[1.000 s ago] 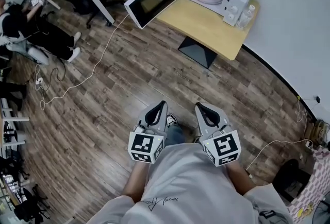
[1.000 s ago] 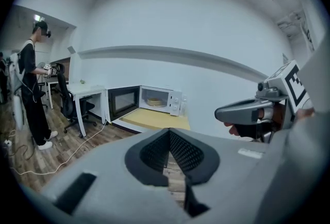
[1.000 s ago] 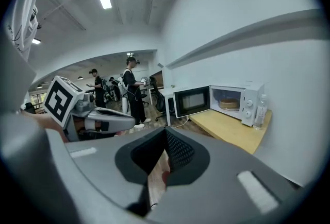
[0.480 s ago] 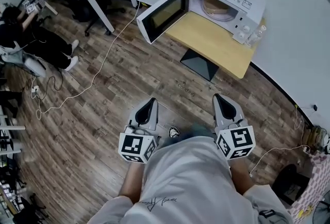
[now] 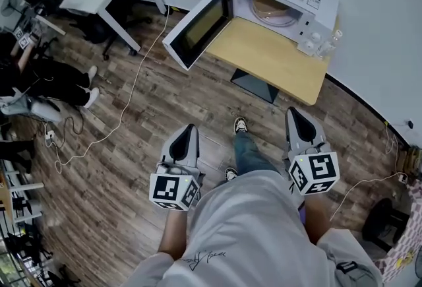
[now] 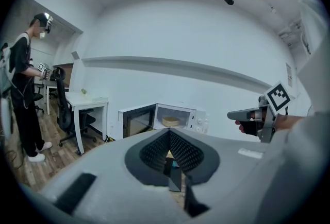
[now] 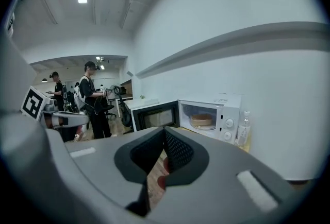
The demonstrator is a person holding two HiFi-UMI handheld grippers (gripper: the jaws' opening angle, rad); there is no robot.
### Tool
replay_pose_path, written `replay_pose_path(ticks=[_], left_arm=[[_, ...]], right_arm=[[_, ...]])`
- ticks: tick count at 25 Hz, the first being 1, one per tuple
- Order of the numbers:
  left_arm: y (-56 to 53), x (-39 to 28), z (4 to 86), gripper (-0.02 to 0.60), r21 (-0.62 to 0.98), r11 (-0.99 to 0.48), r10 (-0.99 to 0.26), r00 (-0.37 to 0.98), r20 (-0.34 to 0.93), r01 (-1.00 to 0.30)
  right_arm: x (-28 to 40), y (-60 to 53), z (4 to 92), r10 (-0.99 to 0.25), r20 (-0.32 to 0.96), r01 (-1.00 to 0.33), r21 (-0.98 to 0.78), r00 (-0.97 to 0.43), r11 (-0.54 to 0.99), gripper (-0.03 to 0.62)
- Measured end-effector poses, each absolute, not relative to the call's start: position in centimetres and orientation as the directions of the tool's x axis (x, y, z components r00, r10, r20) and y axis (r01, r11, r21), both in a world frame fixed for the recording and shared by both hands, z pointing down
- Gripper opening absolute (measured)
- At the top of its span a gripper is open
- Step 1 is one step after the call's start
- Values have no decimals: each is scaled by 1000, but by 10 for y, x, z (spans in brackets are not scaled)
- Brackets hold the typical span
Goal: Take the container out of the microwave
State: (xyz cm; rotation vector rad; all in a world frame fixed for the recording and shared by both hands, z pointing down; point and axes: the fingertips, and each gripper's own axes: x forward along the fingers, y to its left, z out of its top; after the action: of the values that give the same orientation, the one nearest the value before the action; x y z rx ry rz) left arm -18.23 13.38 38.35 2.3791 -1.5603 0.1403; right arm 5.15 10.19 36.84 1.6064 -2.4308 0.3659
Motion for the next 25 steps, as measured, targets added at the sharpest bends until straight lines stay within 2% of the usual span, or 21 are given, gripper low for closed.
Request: replay_pose_path(ticks=[4,8,12,21,25], left_arm=[[79,-171,370,-5,177,-391,-883,422,205,-903],[30,-162,351,-5,163,-415,-881,440,175,-895],[-19,-157,338,-6,146,-380,-907,399,137,-914],[-97,-135,339,-6,136,-379,-912,394,112,-915],[-114,-131,341,-6,173,-360,-920,380,98,-917]], right_arm=[[68,53,348,-914,227,-941,-89,-337,326,12],[71,2,341,-915,210,-939,-87,-344,333,12],[84,-48,334,-931,166,-945,-72,-326,319,11],[106,-126,337,-949,120,-957,-65,-290,284,12],[107,-146,344,-943,143,-953,-20,-301,301,12]])
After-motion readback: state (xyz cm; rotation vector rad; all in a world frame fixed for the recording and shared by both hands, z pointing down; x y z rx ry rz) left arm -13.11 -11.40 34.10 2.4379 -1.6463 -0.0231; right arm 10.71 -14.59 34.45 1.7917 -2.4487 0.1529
